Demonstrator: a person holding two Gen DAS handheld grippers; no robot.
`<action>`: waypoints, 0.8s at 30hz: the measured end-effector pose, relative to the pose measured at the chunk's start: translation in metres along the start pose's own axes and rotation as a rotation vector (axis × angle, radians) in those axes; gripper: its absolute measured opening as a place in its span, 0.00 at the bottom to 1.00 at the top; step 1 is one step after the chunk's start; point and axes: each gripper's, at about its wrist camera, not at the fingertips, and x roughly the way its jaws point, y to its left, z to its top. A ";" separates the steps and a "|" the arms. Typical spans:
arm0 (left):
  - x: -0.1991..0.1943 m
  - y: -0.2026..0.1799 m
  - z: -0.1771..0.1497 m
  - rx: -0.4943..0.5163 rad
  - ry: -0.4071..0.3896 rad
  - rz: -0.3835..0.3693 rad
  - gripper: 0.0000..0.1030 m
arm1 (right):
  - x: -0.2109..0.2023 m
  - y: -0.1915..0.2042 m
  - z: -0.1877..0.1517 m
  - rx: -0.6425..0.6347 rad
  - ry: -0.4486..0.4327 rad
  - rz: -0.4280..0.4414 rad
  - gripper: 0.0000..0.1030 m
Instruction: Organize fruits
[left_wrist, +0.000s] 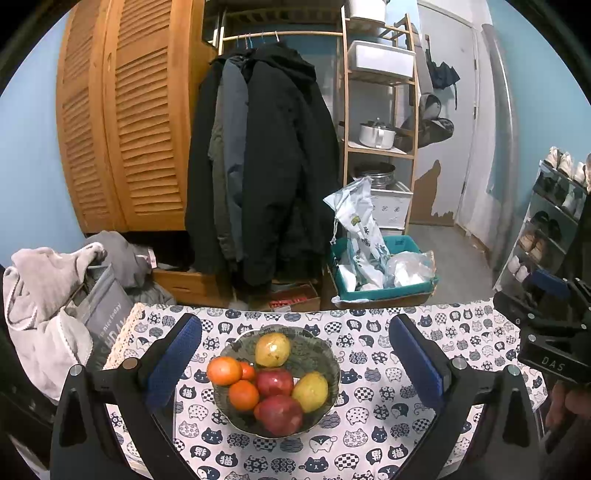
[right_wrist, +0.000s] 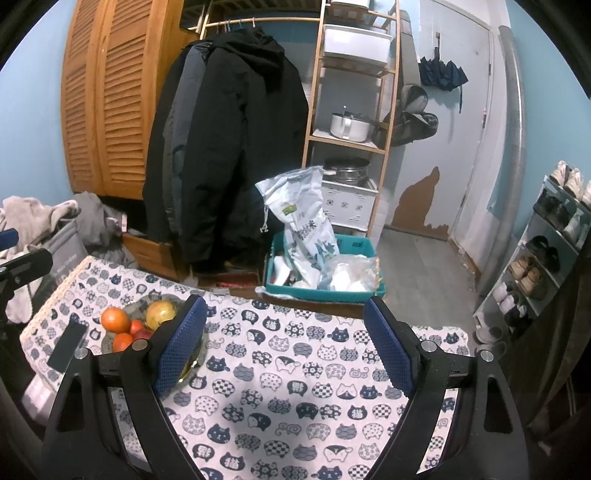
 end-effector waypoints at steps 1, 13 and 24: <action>0.000 -0.001 0.000 0.003 0.000 0.004 0.99 | 0.000 0.000 0.000 0.000 0.000 0.001 0.83; -0.002 0.001 0.003 0.004 0.000 0.030 0.99 | 0.000 0.001 0.000 -0.002 0.000 0.000 0.83; -0.003 0.005 0.005 -0.007 0.003 0.042 0.99 | 0.000 0.002 0.000 -0.003 -0.001 -0.001 0.83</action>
